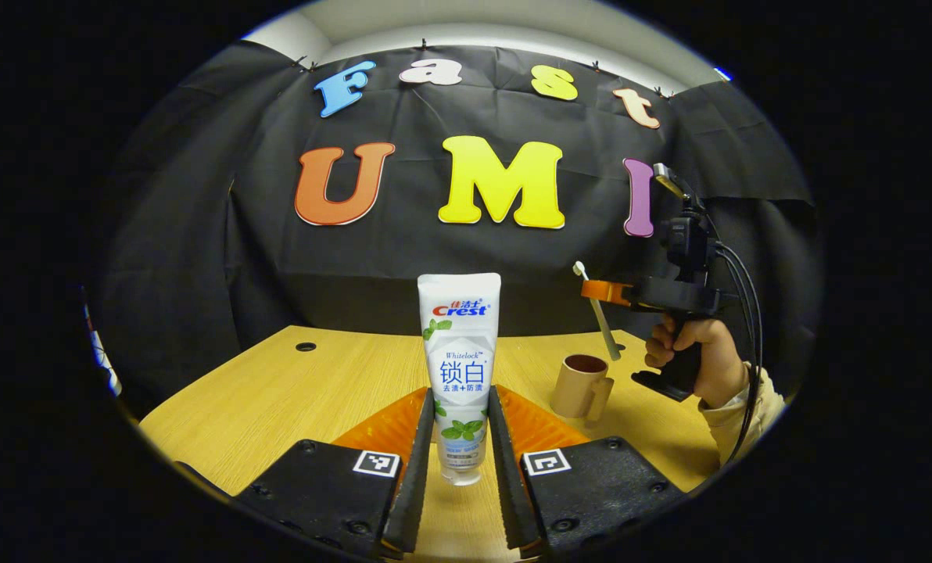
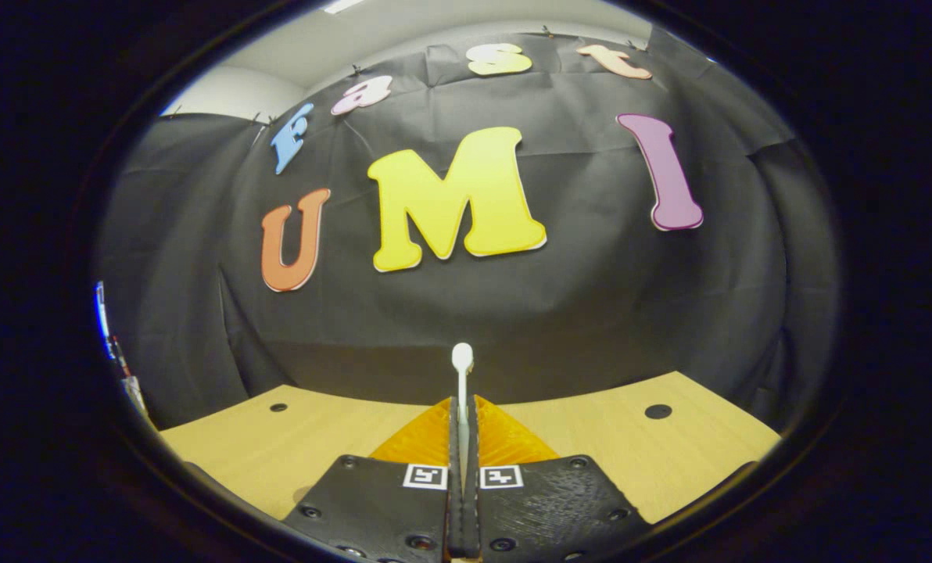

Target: Put the toothbrush and toothpaste on the desktop into the cup, then pick up the cup and place it on the coaster on the desktop.

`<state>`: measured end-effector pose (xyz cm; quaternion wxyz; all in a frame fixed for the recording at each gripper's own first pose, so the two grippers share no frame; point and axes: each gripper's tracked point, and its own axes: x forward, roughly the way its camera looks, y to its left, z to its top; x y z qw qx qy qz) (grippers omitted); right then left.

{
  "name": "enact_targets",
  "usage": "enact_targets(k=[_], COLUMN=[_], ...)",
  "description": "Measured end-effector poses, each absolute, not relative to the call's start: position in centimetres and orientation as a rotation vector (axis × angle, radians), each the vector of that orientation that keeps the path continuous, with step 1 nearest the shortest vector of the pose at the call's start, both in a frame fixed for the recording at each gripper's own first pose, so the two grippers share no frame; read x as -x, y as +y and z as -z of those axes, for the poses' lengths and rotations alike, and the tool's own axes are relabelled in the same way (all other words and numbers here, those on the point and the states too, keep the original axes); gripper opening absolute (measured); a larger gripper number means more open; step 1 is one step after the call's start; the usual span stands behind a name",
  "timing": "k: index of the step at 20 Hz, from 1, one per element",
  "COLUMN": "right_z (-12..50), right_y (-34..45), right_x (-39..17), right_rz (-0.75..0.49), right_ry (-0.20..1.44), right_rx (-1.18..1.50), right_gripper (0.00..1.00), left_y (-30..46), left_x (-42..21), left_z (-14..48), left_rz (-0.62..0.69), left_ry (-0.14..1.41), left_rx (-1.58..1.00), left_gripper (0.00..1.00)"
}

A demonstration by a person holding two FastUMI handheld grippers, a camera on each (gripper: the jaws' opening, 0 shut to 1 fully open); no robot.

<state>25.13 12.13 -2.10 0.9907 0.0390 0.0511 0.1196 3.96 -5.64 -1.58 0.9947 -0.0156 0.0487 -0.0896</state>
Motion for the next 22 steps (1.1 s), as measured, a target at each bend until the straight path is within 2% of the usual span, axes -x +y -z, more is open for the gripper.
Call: enact_targets(k=[10, 16, 17, 18, 19, 20, 22], right_z=[3.7, 4.8, 4.7, 4.6, 4.6, 4.6, 4.2], right_y=[11.3, 11.9, 12.2, 12.4, 12.3, 12.0, 11.3], right_x=[-28.3, -27.4, -27.1, -26.7, -26.5, -26.2, -25.1], right_rz=[-0.206, -0.241, -0.257, -0.274, -0.278, -0.278, -0.28], right_ry=[0.105, 0.162, 0.168, 0.174, 0.176, 0.176, 0.174], right_rx=[-0.083, -0.079, -0.087, -0.092, -0.087, -0.081, -0.073], right_gripper=[0.01, 0.06, 0.1, 0.16, 0.38, 0.46, 0.79], left_y=[-7.2, -7.9, -7.9, -7.9, -7.9, -8.0, -8.5], left_x=[-4.8, -4.9, -4.9, -5.0, -5.0, -5.1, -5.7], left_z=[2.5, 3.3, 3.4, 3.3, 3.4, 3.3, 3.1], left_rz=[0.195, 0.206, 0.205, 0.203, 0.202, 0.202, 0.204], left_ry=[0.121, 0.142, 0.141, 0.142, 0.142, 0.141, 0.138], left_rx=[0.014, 0.021, 0.023, 0.023, 0.021, 0.019, 0.017], left_gripper=[0.43, 0.43, 0.43, 0.43, 0.43, 0.43, 0.43])
